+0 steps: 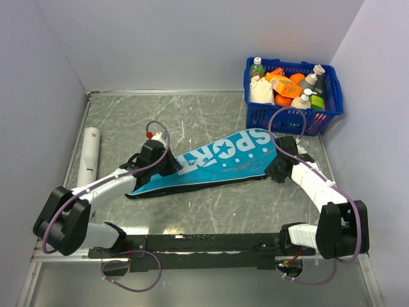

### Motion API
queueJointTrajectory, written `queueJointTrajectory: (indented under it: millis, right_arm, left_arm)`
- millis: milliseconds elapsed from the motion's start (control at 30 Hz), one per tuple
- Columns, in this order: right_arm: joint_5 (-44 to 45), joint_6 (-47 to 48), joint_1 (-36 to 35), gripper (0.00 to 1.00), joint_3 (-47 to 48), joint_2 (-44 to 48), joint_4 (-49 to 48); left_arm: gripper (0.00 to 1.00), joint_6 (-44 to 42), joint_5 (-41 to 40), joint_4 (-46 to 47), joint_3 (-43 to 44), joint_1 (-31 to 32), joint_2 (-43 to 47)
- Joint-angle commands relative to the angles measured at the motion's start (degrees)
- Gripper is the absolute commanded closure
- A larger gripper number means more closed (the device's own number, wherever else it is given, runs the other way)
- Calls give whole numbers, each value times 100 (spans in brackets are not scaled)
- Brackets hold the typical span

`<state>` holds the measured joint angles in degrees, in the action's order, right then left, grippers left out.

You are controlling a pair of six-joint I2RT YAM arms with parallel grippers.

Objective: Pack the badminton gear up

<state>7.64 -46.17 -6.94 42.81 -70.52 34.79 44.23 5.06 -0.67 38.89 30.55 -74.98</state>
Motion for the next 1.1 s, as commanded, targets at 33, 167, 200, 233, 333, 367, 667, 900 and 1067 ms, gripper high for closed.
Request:
queueJointTrajectory:
  millis: [33, 167, 200, 233, 333, 367, 667, 900, 1067]
  right_arm:
    - [-105, 100, 122, 62, 35, -190, -297]
    - [-175, 126, 202, 63, 17, -304, -446]
    - [-184, 126, 228, 63, 8, -330, -472]
    - [-193, 126, 246, 64, 8, -383, -490]
    - [-236, 135, 289, 66, -9, -523, -578]
    - [-254, 135, 307, 67, -27, -559, -613]
    - [-324, 109, 334, 83, -115, -735, -798]
    - [-386, 126, 334, 100, -194, -761, -982]
    - [-517, 179, 316, 100, -185, -744, -1140]
  left_arm:
    - [99, 192, -242, 427, -119, -13, -245]
    - [99, 218, -339, 515, -207, -14, -412]
    - [99, 227, -339, 532, -224, -22, -430]
    - [99, 227, -339, 585, -259, -14, -456]
    - [99, 235, -330, 603, -286, -14, -517]
    - [99, 235, -339, 594, -295, -13, -518]
    - [99, 200, -453, 585, -365, -14, -518]
    - [99, 227, -418, 708, -549, -13, -588]
    - [99, 262, -339, 849, -690, -13, -711]
